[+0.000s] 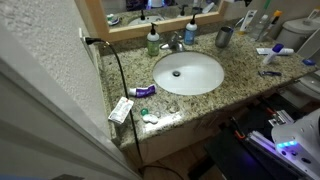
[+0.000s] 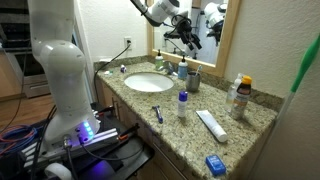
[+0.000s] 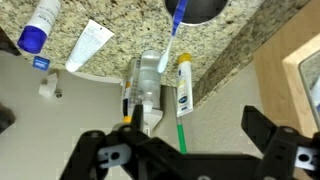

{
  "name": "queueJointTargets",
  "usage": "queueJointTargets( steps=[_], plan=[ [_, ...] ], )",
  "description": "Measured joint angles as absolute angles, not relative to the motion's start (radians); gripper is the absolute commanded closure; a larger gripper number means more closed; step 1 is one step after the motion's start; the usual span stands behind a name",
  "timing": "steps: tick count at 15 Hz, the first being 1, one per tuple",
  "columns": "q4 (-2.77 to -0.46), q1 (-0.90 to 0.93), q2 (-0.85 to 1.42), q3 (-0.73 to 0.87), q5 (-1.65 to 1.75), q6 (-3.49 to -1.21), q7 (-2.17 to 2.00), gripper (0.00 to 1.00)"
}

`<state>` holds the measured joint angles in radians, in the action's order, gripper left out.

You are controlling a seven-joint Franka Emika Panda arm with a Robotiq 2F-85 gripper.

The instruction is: Pick up the toothbrush and put it in the silver object

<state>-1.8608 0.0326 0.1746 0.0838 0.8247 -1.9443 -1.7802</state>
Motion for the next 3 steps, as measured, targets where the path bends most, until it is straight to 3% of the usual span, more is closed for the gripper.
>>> queueJointTargets(
  steps=[3],
  plan=[
    [-2.008,0.033,0.001,0.073,0.864,-2.060,-1.780,0.00]
  ],
)
